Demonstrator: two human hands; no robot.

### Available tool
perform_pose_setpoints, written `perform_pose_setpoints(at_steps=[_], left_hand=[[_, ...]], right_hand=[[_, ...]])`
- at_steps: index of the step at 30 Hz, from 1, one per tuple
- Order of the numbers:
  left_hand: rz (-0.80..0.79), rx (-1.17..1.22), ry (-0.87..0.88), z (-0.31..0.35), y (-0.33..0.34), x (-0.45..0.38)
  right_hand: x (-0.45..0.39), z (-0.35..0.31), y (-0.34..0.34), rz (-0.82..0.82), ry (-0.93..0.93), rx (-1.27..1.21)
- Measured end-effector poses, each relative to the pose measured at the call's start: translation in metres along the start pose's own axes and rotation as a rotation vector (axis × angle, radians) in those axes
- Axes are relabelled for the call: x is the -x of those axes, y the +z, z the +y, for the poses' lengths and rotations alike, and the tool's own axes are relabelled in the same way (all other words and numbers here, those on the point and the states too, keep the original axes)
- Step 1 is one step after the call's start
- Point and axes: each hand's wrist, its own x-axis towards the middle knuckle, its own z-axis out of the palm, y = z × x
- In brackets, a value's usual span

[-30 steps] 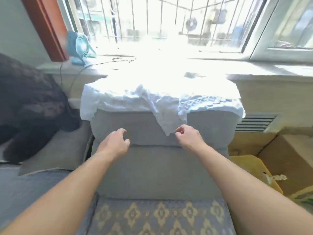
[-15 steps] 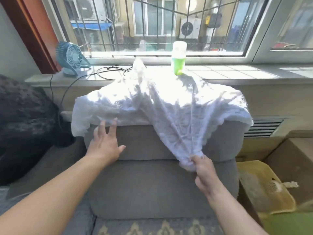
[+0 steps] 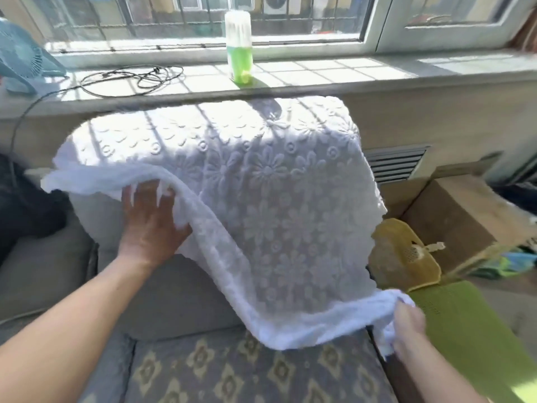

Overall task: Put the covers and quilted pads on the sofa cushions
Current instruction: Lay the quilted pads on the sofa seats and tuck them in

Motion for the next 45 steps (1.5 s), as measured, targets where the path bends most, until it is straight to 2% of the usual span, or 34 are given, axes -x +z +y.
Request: perform_pose_setpoints(at_steps=[2, 3, 4, 5, 6, 7, 9, 11, 12, 13, 14, 16, 18, 20, 22, 24, 26, 29, 31, 34, 36, 38, 39, 41, 42, 43, 45], left_hand=[[0.236, 0.292, -0.009, 0.024, -0.022, 0.018], [0.304, 0.393, -0.055, 0.036, -0.031, 0.032], [0.339, 0.394, -0.097, 0.046, -0.037, 0.047], [0.289, 0.334, -0.123, 0.052, -0.039, 0.061], [0.163, 0.249, -0.132, 0.051, -0.031, 0.072], [-0.062, 0.164, -0.172, 0.049, -0.025, 0.082], [-0.589, 0.075, -0.337, 0.035, 0.006, 0.109], [-1.070, 0.166, -0.516, 0.025, 0.038, 0.142], [-1.191, 0.256, -0.576, 0.015, 0.054, 0.161], [-1.281, 0.218, -0.608, 0.008, 0.063, 0.180], [-1.298, 0.202, -0.682, -0.004, 0.091, 0.208], [-1.212, 0.219, -0.880, -0.010, 0.107, 0.242], [-1.039, 0.374, -1.018, -0.008, 0.116, 0.252], [-0.814, 0.511, -1.129, -0.012, 0.133, 0.243], [-0.484, 0.709, -1.236, -0.036, 0.167, 0.231], [-0.271, 0.832, -1.182, -0.064, 0.208, 0.221], [-0.152, 0.867, -1.079, -0.061, 0.214, 0.196], [-0.060, 1.010, -0.993, -0.036, 0.168, 0.174], [0.057, 1.087, -1.027, -0.041, 0.132, 0.190], [0.210, 0.864, -1.108, -0.090, 0.079, 0.236], [0.062, 0.759, -1.158, -0.132, 0.064, 0.263], [-0.210, 0.860, -1.138, -0.163, 0.059, 0.275], [-0.331, 1.026, -1.147, -0.176, 0.057, 0.275], [-0.540, 1.584, -1.261, -0.196, 0.043, 0.268], [-0.681, 1.756, -1.246, -0.203, 0.038, 0.267], [-0.817, 1.847, -1.158, -0.208, 0.036, 0.266], [-1.037, 1.879, -0.900, -0.210, 0.040, 0.270]], right_hand=[[0.020, -0.023, 0.002, -0.043, -0.135, 0.033], [0.028, -0.025, 0.000, -0.079, -0.154, 0.074], [0.029, -0.022, -0.004, -0.108, -0.178, 0.161], [0.035, -0.020, -0.009, -0.107, -0.183, 0.292], [0.035, -0.010, -0.014, -0.103, -0.162, 0.429], [0.037, -0.002, -0.022, -0.068, -0.135, 0.540], [0.041, 0.008, -0.034, 0.003, -0.074, 0.684], [0.044, 0.017, -0.043, 0.084, -0.087, 0.807], [0.044, 0.024, -0.045, 0.115, -0.139, 0.899], [0.047, 0.032, -0.044, 0.120, -0.238, 1.020], [0.048, 0.040, -0.039, 0.124, -0.360, 1.119], [0.047, 0.053, -0.017, 0.029, -0.539, 1.159], [0.043, 0.069, 0.024, -0.165, -0.539, 1.070], [0.037, 0.086, 0.072, -0.384, -0.497, 0.989], [0.039, 0.102, 0.124, -0.493, -0.568, 0.915], [0.052, 0.110, 0.172, -0.503, -0.696, 0.788], [0.070, 0.110, 0.214, -0.483, -0.792, 0.636], [0.099, 0.105, 0.253, -0.394, -0.880, 0.496], [0.122, 0.098, 0.261, -0.298, -0.926, 0.441], [0.152, 0.082, 0.267, -0.159, -1.002, 0.415], [0.165, 0.068, 0.276, -0.141, -1.041, 0.448], [0.176, 0.058, 0.290, -0.137, -1.116, 0.507], [0.181, 0.053, 0.297, -0.135, -1.116, 0.533], [0.192, 0.041, 0.307, -0.112, -0.975, 0.566], [0.198, 0.034, 0.310, -0.078, -0.907, 0.557], [0.206, 0.028, 0.312, -0.032, -0.893, 0.533], [0.225, 0.017, 0.317, 0.027, -1.013, 0.440]])
